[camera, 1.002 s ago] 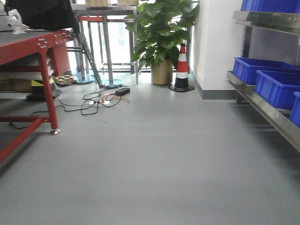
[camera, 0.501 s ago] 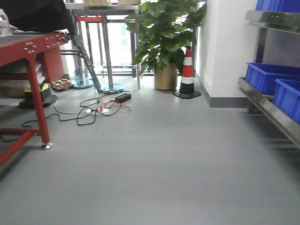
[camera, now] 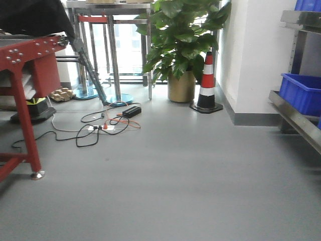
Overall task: Stack silver trays without gaps
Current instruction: 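Carry the tray with both grippers while driving past the plant and cone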
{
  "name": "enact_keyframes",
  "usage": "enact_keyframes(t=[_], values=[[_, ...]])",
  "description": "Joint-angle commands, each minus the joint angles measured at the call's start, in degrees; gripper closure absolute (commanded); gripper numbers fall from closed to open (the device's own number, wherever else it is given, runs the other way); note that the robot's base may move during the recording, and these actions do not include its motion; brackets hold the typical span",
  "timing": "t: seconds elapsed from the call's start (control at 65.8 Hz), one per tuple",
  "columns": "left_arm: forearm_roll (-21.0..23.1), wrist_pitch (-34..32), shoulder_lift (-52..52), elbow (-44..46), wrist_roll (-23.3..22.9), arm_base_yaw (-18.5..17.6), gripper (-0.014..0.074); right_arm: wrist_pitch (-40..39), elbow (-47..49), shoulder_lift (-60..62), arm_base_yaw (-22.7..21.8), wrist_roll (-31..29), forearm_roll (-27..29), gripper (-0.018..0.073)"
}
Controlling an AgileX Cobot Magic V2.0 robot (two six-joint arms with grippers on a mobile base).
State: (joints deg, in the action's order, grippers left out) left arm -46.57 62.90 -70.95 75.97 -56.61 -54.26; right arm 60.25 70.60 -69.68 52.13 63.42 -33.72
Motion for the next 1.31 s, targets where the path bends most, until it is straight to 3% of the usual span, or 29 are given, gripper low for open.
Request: enact_keyframes(t=[0.0, 0.562, 1.291], values=[[-2.18, -0.99, 0.38, 0.22, 0.08, -0.34, 0.0602, -1.31, 0.07, 0.38, 0.03, -0.51, -1.16, 0.0581], [-3.93, -0.99, 0.38, 0.22, 0.08, -0.34, 0.0602, -3.37, 0.07, 0.38, 0.03, -0.51, -1.16, 0.0581], [-4.16, -0.99, 0.38, 0.22, 0.08, -0.34, 0.0602, -14.96, 0.07, 0.38, 0.03, -0.51, -1.16, 0.0581]])
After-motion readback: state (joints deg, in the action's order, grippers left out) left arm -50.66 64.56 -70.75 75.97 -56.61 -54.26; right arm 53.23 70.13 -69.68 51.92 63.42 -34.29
